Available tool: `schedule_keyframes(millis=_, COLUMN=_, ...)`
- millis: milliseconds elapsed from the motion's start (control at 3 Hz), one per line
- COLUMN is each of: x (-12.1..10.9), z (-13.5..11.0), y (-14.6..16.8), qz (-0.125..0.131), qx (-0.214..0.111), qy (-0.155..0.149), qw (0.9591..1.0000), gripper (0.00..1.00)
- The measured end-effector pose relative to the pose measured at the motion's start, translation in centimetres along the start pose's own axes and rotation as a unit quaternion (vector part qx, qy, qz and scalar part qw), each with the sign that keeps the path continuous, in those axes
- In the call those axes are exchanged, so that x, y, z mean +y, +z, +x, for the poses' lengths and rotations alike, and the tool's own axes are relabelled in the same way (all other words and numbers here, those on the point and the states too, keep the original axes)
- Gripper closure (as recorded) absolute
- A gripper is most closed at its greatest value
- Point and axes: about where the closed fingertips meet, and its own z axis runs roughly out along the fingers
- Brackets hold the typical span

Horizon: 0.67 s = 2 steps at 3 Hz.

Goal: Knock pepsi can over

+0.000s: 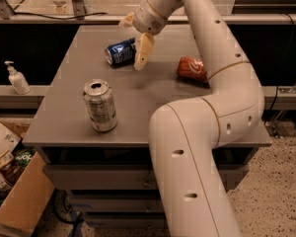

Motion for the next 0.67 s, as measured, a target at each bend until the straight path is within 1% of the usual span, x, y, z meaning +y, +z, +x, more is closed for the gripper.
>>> schedule_keyframes(millis=333, x=0.0, z=0.2, y=0.3, qz=-0.004, qx=0.004, qy=0.000, qw=1.0000, gripper=0.00)
schedule_keyframes(millis=667, x=-0.5, z=1.0, y=-0.8, qz=0.020, qx=0.001, qy=0.016, qw=0.9997, gripper=0.00)
